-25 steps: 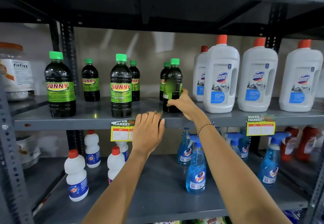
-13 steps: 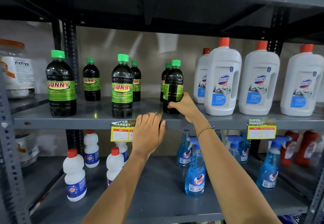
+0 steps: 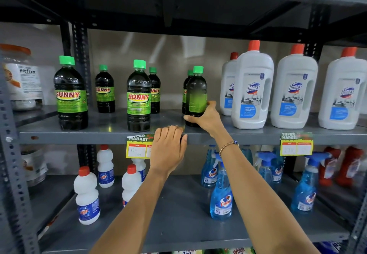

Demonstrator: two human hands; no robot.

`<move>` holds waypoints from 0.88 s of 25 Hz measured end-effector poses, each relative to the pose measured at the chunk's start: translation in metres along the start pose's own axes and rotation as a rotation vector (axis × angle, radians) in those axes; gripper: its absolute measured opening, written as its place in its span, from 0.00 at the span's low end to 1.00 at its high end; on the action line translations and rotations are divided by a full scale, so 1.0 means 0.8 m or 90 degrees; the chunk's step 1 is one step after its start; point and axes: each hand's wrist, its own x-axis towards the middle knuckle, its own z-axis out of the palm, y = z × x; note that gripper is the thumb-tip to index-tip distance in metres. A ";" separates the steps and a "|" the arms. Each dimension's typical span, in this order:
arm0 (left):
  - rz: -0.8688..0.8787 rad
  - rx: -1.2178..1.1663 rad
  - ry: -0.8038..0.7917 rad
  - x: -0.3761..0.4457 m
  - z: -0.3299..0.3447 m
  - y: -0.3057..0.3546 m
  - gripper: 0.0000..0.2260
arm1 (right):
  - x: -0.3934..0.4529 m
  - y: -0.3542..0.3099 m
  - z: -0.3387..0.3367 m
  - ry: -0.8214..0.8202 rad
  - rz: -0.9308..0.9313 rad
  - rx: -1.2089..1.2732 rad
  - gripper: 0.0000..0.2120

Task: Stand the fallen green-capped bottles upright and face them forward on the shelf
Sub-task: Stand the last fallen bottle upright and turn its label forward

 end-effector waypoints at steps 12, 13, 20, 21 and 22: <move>0.001 -0.001 0.000 0.000 -0.004 0.002 0.14 | 0.005 0.002 -0.002 -0.053 0.051 0.003 0.35; 0.000 0.000 -0.002 0.000 -0.004 0.002 0.14 | 0.004 0.003 -0.002 -0.046 0.042 -0.015 0.35; -0.004 -0.002 -0.014 0.000 -0.004 0.001 0.14 | 0.005 0.000 0.001 -0.061 0.050 -0.041 0.38; -0.004 -0.001 -0.015 0.000 -0.004 0.001 0.14 | 0.004 0.000 0.000 -0.055 0.052 -0.040 0.37; -0.005 0.000 -0.016 0.000 -0.004 0.001 0.14 | 0.004 0.001 0.000 -0.045 0.045 -0.044 0.38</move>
